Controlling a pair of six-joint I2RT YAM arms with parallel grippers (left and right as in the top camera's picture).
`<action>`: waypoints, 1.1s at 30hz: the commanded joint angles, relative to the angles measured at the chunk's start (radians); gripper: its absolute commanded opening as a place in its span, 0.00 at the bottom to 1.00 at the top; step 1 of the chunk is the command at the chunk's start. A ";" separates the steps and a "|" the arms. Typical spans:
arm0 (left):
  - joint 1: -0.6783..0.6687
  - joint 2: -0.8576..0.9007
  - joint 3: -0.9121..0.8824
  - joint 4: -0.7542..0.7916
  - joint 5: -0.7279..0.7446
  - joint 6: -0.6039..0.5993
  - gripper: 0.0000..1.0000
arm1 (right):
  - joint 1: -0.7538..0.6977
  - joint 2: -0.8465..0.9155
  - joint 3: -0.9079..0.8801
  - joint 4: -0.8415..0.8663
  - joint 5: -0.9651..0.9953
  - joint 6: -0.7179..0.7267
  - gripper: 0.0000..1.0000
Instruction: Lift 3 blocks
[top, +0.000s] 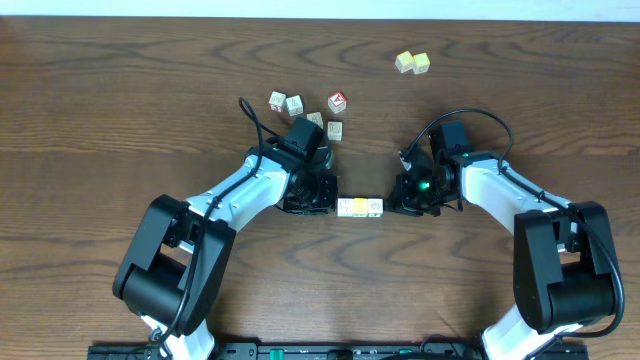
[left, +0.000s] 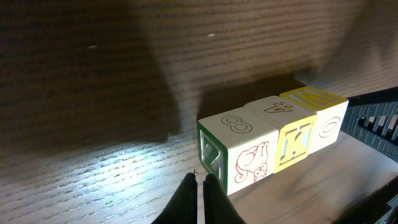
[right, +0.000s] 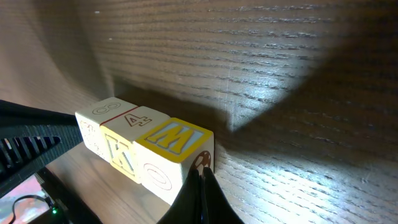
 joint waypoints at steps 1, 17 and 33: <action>-0.008 0.013 -0.009 -0.002 0.013 -0.006 0.07 | 0.003 0.010 -0.010 0.010 -0.019 -0.003 0.01; -0.039 0.017 -0.009 0.021 -0.063 -0.029 0.07 | 0.003 0.010 -0.010 0.010 -0.019 0.003 0.01; -0.039 0.066 -0.009 0.046 -0.061 -0.044 0.07 | 0.003 0.010 -0.010 0.009 -0.020 0.003 0.01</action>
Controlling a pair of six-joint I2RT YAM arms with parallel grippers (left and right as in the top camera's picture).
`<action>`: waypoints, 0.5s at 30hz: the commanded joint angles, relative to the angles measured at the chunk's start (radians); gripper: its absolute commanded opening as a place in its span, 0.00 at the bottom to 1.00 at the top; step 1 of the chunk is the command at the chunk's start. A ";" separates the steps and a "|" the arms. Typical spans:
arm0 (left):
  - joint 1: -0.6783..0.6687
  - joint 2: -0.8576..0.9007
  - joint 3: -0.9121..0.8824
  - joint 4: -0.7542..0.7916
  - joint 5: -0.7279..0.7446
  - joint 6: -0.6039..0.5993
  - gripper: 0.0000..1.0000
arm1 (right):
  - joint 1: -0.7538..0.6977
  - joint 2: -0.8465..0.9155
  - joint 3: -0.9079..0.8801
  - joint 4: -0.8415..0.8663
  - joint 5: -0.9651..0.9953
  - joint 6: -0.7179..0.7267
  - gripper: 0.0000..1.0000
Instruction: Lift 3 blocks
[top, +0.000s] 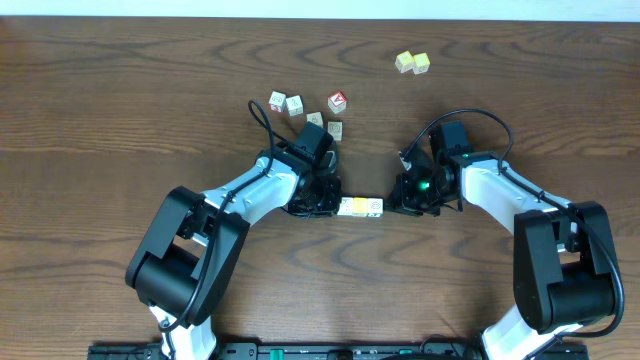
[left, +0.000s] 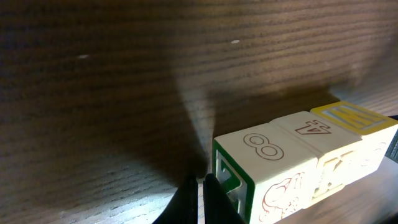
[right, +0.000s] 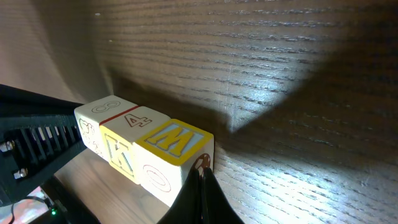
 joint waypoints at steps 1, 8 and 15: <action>-0.006 0.010 -0.009 0.002 -0.005 -0.010 0.07 | 0.003 0.010 -0.008 0.000 -0.020 0.003 0.01; -0.005 0.003 -0.008 0.002 -0.005 0.007 0.07 | 0.003 0.010 -0.008 0.000 -0.021 0.003 0.01; 0.039 -0.021 -0.008 -0.003 -0.006 0.032 0.07 | 0.003 0.010 -0.008 0.000 -0.020 0.003 0.01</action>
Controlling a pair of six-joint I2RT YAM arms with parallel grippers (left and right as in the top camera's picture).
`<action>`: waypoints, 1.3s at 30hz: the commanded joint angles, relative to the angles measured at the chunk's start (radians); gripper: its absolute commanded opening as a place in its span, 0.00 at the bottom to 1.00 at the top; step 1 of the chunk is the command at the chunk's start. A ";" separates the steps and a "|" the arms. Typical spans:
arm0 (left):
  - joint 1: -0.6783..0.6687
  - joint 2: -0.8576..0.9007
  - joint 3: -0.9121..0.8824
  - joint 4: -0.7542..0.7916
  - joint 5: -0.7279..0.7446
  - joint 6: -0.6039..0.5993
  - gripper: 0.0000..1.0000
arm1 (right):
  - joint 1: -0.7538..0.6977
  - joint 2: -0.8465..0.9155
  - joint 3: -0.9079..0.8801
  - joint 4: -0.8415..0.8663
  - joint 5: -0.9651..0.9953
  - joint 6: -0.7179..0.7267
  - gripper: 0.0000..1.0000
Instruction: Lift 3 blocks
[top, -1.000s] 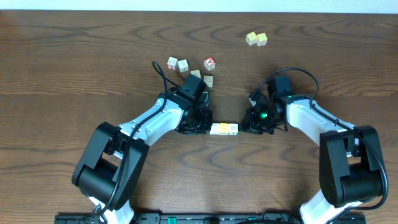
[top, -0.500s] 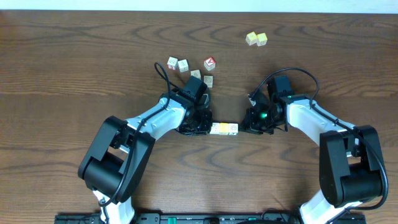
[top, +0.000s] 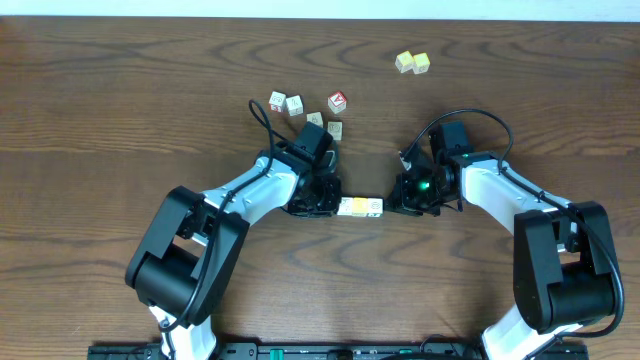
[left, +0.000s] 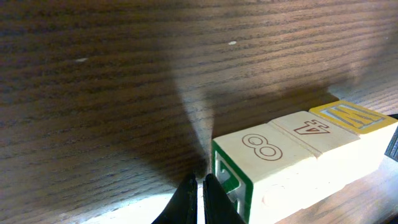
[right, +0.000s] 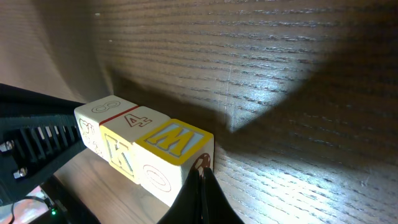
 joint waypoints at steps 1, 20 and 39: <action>0.045 -0.021 -0.008 -0.008 -0.006 0.019 0.07 | 0.003 0.010 -0.008 0.000 -0.020 0.003 0.01; 0.071 -0.021 -0.008 0.008 0.154 0.021 0.07 | 0.003 0.010 -0.008 0.000 -0.021 0.003 0.01; 0.071 -0.021 -0.008 -0.012 0.188 0.021 0.07 | 0.003 0.010 -0.008 0.008 -0.050 0.011 0.01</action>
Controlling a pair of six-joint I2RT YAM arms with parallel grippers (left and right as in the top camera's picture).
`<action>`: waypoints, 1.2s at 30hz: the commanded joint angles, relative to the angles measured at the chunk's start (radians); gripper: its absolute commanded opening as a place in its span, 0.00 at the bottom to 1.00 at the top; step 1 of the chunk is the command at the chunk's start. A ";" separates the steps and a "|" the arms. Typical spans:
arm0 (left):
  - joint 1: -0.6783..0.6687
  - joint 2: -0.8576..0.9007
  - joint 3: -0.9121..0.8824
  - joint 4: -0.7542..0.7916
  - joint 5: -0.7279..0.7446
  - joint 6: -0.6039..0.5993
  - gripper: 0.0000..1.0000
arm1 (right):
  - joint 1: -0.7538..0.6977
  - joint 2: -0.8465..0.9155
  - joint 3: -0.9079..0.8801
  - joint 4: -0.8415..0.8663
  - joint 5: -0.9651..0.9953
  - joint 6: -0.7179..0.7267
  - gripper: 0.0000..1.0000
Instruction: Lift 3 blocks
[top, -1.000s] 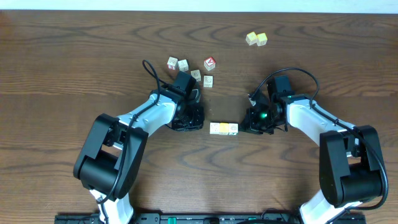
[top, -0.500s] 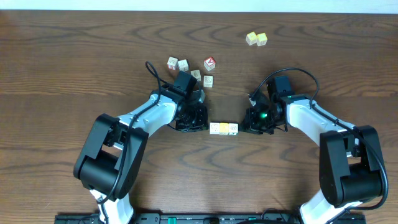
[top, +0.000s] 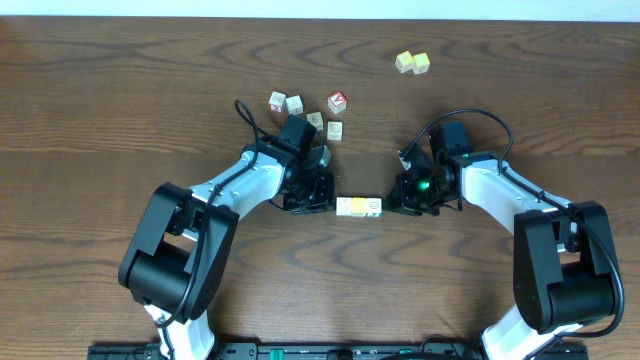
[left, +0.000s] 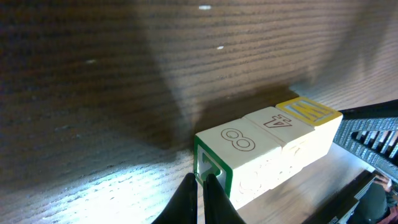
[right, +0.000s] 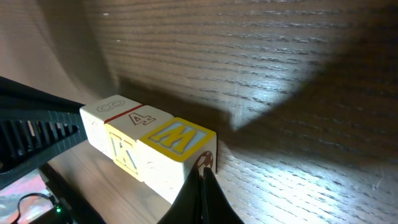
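Three blocks sit end to end in one row (top: 358, 207) between my grippers. The left wrist view shows the green-edged "8" block (left: 236, 144), then the "4" block (left: 273, 121), then the yellow-topped block (left: 308, 111). My left gripper (left: 200, 178) is shut, its tips pressed against the end face of the "8" block. At the other end my right gripper (right: 202, 171) is also shut, tips against the yellow-topped block (right: 177, 138). Whether the row rests on the table or hangs just above it cannot be told.
Several loose blocks lie behind the left arm, among them a red one (top: 338, 101) and a pale one (top: 277, 101). Two yellow blocks (top: 412, 62) lie at the far right of the wooden table (top: 100, 120).
The left arm's wrist has swung back and to the left, so its camera sees the row from farther off. The row sits slightly further left. Both grippers stay shut against its ends.
At first my left tips stood just short of the "8" block while my right tips touched the yellow-topped block. Later the left tips lay on the "8" block's end face. The row has stayed pinched between both shut grippers, shifting only slightly.
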 joint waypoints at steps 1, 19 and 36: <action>-0.002 -0.020 -0.008 -0.005 0.043 0.021 0.07 | 0.003 0.010 -0.008 0.002 -0.029 0.012 0.01; -0.002 -0.021 -0.008 -0.010 0.058 0.024 0.07 | 0.003 0.010 -0.008 0.070 -0.161 0.037 0.01; -0.002 -0.086 -0.008 -0.015 0.057 0.024 0.07 | 0.003 0.006 -0.008 0.074 -0.175 0.040 0.01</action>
